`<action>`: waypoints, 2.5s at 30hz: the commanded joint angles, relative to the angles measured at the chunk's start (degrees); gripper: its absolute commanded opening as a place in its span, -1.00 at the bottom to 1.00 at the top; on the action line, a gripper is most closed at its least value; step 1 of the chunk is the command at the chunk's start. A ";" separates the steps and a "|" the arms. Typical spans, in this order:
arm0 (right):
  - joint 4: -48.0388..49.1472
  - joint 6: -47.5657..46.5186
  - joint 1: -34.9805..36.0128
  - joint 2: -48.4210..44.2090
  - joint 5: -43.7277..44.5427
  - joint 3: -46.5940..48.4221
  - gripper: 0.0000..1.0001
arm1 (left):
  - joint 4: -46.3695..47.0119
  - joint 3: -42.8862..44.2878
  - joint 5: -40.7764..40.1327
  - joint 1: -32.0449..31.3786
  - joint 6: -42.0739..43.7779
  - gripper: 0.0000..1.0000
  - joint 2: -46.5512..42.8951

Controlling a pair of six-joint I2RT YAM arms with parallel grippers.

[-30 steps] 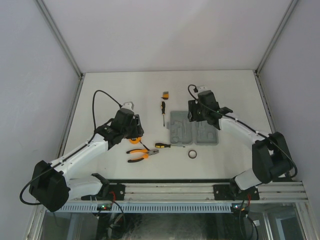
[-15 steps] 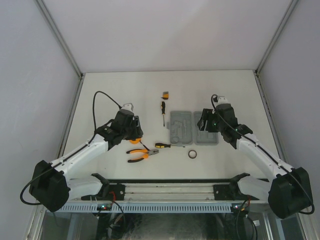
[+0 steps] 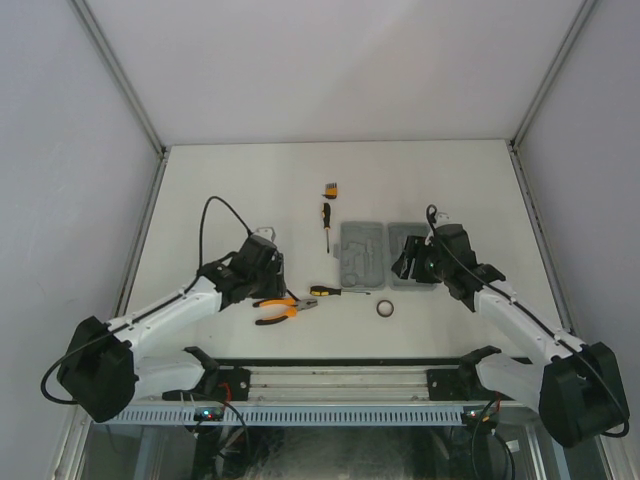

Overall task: Sort the tools into containers
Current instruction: Move the storage box to the center of the board, then pick up the pliers at the center of the board.

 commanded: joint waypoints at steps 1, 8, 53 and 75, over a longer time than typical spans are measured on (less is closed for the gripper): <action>2.64 1.32 1.29 -0.94 0.06 0.00 0.22 | -0.62 -2.48 -0.40 -4.47 -1.54 0.10 -0.52; 3.11 2.65 2.51 -2.92 0.46 -1.66 0.22 | -0.90 -3.25 -2.58 -9.37 -1.82 0.12 -0.06; 4.83 3.96 5.08 -1.31 -0.92 -3.43 0.24 | 9.75 0.38 -0.65 -14.91 13.60 0.86 14.16; 4.71 5.31 6.04 -1.55 -0.40 -3.40 0.23 | 3.41 -0.02 -7.52 -15.63 4.28 -0.28 12.08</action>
